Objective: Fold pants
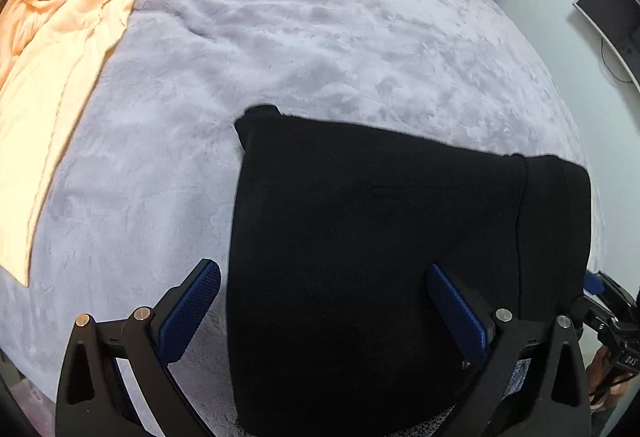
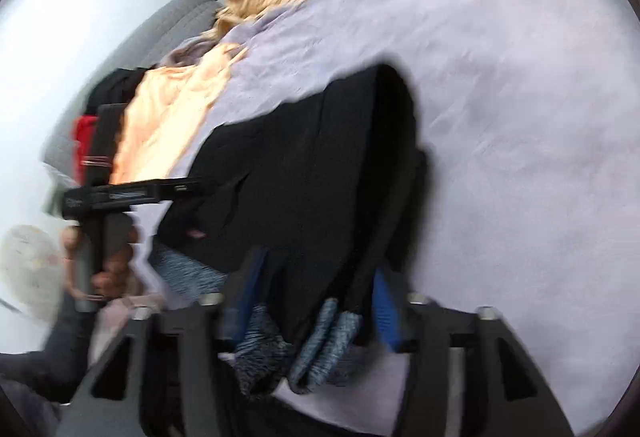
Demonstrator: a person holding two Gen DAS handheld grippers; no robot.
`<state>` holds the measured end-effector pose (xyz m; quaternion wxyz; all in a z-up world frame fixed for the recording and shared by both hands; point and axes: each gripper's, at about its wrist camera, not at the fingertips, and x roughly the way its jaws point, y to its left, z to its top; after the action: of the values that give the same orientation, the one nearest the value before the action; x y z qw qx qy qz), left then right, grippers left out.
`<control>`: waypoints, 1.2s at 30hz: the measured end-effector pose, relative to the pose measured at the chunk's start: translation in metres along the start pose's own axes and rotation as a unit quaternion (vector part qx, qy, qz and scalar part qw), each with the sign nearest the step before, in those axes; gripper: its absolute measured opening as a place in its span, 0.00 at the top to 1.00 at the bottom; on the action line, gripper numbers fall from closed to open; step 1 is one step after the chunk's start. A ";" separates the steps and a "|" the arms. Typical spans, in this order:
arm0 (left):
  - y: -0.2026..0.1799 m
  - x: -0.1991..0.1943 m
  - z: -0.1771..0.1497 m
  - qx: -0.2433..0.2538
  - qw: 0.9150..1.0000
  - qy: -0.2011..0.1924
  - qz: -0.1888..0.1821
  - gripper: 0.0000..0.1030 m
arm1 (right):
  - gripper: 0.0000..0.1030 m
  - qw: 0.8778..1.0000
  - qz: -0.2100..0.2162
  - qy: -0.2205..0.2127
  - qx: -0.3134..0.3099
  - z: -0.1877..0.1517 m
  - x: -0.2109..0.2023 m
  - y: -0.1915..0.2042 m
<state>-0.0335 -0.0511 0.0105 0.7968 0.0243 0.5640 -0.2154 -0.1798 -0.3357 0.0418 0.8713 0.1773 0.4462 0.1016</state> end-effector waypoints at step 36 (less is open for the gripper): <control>0.007 -0.015 -0.048 0.062 0.996 -0.065 0.027 0.00 | 0.04 0.985 -0.107 0.041 -0.130 -0.041 0.051 0.051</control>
<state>-0.0779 -0.0262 0.0053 0.8343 0.0747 0.4957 -0.2295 -0.1846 -0.2627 0.0027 0.8736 0.0088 0.4813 0.0720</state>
